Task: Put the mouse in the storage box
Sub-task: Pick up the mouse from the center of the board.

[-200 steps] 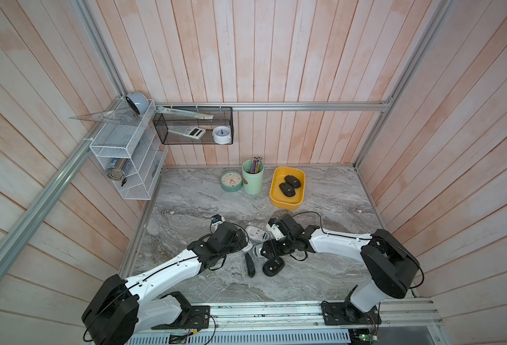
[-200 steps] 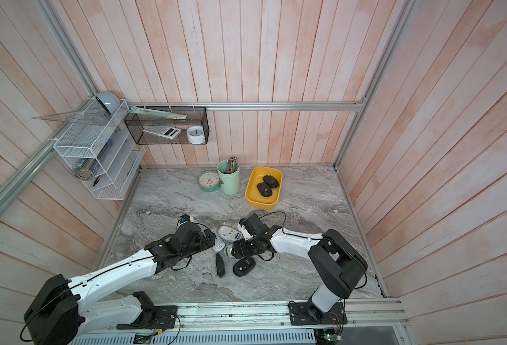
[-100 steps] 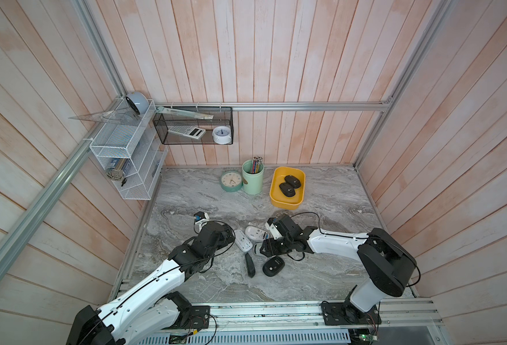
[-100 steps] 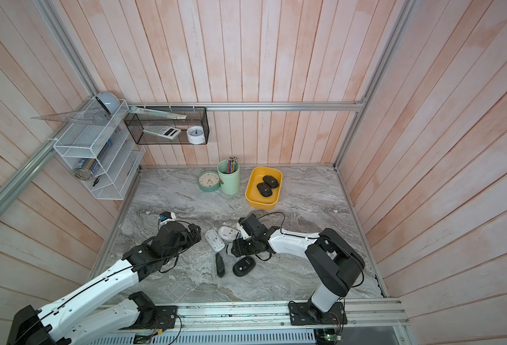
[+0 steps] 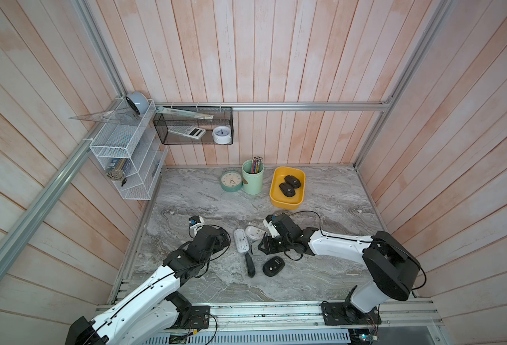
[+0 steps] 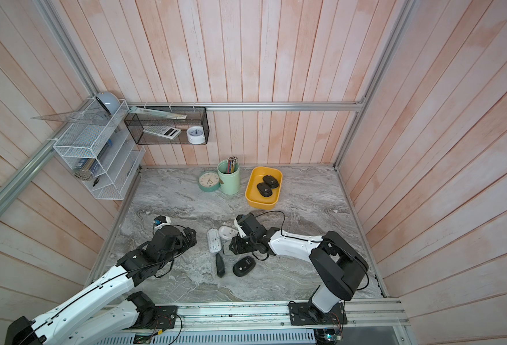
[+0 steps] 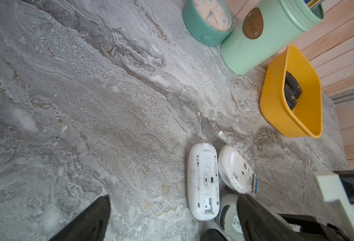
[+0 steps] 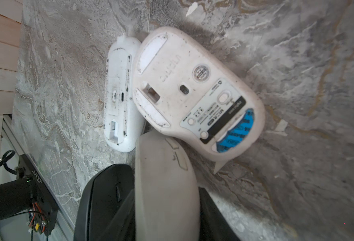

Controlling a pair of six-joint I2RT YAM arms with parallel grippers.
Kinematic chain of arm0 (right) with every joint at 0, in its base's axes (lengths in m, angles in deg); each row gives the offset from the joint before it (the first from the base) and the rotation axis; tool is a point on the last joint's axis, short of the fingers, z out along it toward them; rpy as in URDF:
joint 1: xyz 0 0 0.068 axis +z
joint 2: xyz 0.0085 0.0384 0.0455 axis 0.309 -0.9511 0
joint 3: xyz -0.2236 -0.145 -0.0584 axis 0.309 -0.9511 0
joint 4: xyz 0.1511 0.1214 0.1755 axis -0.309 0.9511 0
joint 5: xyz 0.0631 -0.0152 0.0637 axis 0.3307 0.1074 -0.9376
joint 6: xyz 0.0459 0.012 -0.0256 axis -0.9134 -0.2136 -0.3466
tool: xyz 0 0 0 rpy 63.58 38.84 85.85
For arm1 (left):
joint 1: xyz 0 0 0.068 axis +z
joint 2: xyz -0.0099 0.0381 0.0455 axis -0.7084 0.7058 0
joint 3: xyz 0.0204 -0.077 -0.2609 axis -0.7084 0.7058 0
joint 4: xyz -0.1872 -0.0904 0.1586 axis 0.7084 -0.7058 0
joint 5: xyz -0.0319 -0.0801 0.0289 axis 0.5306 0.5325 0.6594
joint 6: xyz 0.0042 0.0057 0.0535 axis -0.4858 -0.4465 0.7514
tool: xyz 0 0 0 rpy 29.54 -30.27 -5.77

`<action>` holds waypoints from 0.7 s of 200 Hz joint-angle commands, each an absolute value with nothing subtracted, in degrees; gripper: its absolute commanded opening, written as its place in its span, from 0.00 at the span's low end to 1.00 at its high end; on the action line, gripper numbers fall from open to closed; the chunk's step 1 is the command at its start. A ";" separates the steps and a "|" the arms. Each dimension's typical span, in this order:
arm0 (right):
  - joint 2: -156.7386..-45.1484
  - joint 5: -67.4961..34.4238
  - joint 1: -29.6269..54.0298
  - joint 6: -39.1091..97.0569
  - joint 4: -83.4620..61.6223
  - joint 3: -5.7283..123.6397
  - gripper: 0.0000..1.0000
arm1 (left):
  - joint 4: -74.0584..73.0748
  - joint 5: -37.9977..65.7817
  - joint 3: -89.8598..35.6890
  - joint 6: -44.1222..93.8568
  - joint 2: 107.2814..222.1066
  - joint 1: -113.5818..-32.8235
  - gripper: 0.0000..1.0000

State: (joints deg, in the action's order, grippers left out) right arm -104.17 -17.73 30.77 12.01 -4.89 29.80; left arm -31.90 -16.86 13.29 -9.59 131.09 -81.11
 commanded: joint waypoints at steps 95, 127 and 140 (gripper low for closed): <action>-94.22 -5.28 32.45 22.49 12.97 37.36 0.13 | -44.09 -23.24 6.16 -2.38 123.11 -80.61 1.00; -92.43 3.63 32.48 28.81 19.10 41.74 0.13 | -52.39 -30.24 -1.28 0.53 118.19 -80.61 1.00; -91.98 8.45 32.45 32.02 20.36 43.06 0.13 | -55.12 -33.50 -4.39 2.24 114.95 -80.57 1.00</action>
